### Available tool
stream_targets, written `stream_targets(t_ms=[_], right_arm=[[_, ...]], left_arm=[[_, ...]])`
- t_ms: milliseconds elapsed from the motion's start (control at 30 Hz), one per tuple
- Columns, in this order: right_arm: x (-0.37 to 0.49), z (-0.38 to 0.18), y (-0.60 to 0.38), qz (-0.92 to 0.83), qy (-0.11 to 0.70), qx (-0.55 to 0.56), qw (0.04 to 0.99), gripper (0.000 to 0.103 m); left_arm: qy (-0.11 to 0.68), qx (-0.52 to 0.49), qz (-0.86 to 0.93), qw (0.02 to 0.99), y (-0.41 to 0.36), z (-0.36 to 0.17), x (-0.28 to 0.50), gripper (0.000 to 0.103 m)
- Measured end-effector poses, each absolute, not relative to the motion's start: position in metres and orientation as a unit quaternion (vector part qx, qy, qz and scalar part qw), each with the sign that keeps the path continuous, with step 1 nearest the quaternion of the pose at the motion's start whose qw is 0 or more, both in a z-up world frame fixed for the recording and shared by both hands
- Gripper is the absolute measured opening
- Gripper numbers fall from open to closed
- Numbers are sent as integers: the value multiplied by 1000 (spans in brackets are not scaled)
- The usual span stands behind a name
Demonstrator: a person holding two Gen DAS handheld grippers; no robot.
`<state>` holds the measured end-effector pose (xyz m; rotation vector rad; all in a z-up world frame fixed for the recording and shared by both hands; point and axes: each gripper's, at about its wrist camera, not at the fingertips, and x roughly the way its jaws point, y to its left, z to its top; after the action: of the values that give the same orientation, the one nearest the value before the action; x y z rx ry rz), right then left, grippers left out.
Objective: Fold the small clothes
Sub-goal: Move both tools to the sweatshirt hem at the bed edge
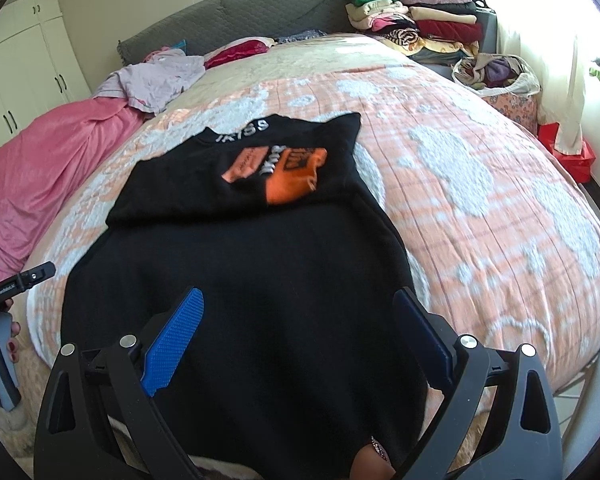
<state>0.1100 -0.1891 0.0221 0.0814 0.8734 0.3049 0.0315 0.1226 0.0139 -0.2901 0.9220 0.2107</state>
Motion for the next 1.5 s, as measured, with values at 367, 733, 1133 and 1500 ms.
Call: stream_targets(t_ms=[367, 733, 1133, 1500], right_arm=[[82, -3, -212, 133, 445, 35, 885, 95], [61, -24, -227, 130, 467, 32, 874, 95], [44, -35, -241, 131, 480, 38, 867, 88], [50, -56, -254, 124, 513, 59, 848, 65]], left_arm=[[460, -144, 86, 872, 113, -9, -9, 87], [489, -175, 42, 854, 104, -32, -35, 44], [502, -173, 17, 847, 91, -36, -52, 42], [503, -191, -4, 843, 95, -35, -65, 42]])
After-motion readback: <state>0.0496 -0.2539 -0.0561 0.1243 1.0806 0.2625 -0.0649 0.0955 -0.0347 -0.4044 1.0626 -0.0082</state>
